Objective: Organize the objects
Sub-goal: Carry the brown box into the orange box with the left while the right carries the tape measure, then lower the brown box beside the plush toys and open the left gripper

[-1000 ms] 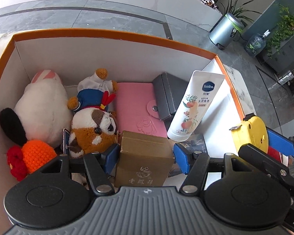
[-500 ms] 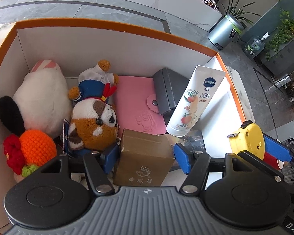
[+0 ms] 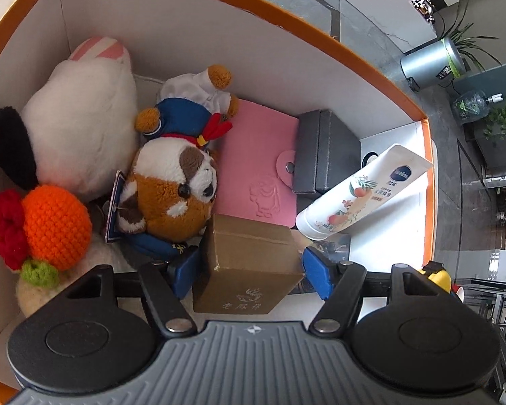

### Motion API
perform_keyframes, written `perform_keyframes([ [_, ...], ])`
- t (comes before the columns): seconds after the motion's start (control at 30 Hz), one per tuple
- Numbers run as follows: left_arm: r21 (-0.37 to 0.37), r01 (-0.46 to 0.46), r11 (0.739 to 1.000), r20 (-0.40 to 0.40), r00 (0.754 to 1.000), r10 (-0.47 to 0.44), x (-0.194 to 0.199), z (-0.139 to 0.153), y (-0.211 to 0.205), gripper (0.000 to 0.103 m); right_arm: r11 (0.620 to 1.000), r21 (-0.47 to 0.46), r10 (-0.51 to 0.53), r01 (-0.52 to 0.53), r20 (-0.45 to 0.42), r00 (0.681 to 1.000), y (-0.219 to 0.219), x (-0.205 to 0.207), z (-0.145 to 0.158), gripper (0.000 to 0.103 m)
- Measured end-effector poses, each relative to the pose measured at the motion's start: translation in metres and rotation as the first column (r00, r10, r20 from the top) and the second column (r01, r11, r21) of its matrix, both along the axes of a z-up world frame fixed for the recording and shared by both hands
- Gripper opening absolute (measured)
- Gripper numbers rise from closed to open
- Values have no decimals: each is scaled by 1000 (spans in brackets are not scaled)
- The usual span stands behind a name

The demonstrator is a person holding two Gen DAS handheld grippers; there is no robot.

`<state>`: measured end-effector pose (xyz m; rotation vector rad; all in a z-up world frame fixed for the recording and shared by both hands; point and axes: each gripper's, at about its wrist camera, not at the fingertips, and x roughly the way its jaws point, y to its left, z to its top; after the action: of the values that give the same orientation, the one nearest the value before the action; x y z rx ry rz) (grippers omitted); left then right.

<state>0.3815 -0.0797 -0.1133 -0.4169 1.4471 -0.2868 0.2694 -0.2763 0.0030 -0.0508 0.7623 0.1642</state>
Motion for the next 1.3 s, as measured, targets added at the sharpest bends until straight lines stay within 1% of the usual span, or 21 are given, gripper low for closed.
perform_keyframes([
  [0.13, 29, 78, 997, 19, 997, -79, 1, 2, -5, 78, 1000, 3, 3, -3, 2, 1000, 0, 1, 1, 53],
  [0.2, 5, 91, 996, 30, 995, -92, -1, 6, -2, 78, 1000, 1, 8, -8, 2, 1000, 1, 0, 1, 53],
  [0.23, -5, 86, 996, 41, 995, -86, -2, 9, 1, 78, 1000, -1, 9, -9, 2, 1000, 1, 0, 0, 53],
  [0.3, 0, 99, 995, 69, 993, -99, -3, 16, 5, 78, 1000, -7, 8, -8, 1, 1000, 1, 0, 0, 53],
  [0.37, -2, 125, 992, 120, 985, -124, -5, 23, 8, 75, 1000, -11, 6, -6, 0, 1000, 1, -1, 0, 53],
  [0.4, 2, 134, 991, 148, 980, -133, -6, 25, 8, 72, 1000, -11, 6, -6, 0, 1000, 1, -1, 0, 53],
  [0.43, 7, 137, 991, 173, 976, -136, -6, 27, 9, 64, 1000, -10, 6, -6, 0, 1000, 1, -1, 0, 53],
  [0.47, 13, 147, 989, 196, 969, -147, -6, 27, 8, 60, 1000, -11, 6, -6, 0, 1000, 1, -1, 0, 53],
  [0.53, 44, 191, 981, 240, 951, -196, -6, 26, 2, 46, 1000, -14, 7, -7, -1, 1000, 2, -1, 0, 53],
  [0.63, 59, 234, 970, 283, 928, -241, -10, 23, -4, 37, 1000, -11, 10, -10, -1, 1000, 4, -1, 0, 53],
  [0.7, 41, 254, 966, 277, 926, -255, -10, 19, -6, 30, 1000, -14, 15, -15, -1, 1000, 6, -2, 0, 53],
  [0.73, 42, 256, 966, 259, 931, -258, -10, 18, -7, 25, 1000, -14, 15, -15, -1, 1000, 6, -2, 0, 53],
  [0.77, 45, 246, 968, 240, 938, -249, -9, 16, -6, 23, 1000, -17, 16, -16, -1, 1000, 6, -3, 0, 53],
  [0.83, 36, 247, 968, 252, 935, -248, -9, 16, -6, 22, 1000, -23, 17, -17, -1, 1000, 6, -3, 0, 53],
  [0.93, 57, 252, 966, 261, 930, -258, -11, 17, -6, 22, 1000, -26, 15, -15, -7, 1000, 5, -3, -1, 53],
  [1.0, 60, 263, 963, 287, 919, -269, -16, 25, -6, 23, 999, -26, 18, -18, -12, 1000, 5, -2, -2, 53],
  [1.07, 83, 283, 956, 288, 911, -295, -23, 32, -8, 23, 999, -22, 33, -33, -25, 999, 7, -1, -3, 53],
  [1.13, 120, 297, 947, 272, 908, -319, -28, 36, -10, 23, 999, -18, 39, -40, -35, 999, 8, 0, -3, 53],
  [1.2, 135, 302, 944, 238, 915, -326, -31, 34, -10, 23, 999, 2, 53, -53, -68, 996, 9, 2, -3, 53],
  [1.3, 113, 298, 948, 200, 928, -315, -30, 26, -10, 24, 998, 31, 58, -55, -129, 990, 11, 9, -2, 53],
])
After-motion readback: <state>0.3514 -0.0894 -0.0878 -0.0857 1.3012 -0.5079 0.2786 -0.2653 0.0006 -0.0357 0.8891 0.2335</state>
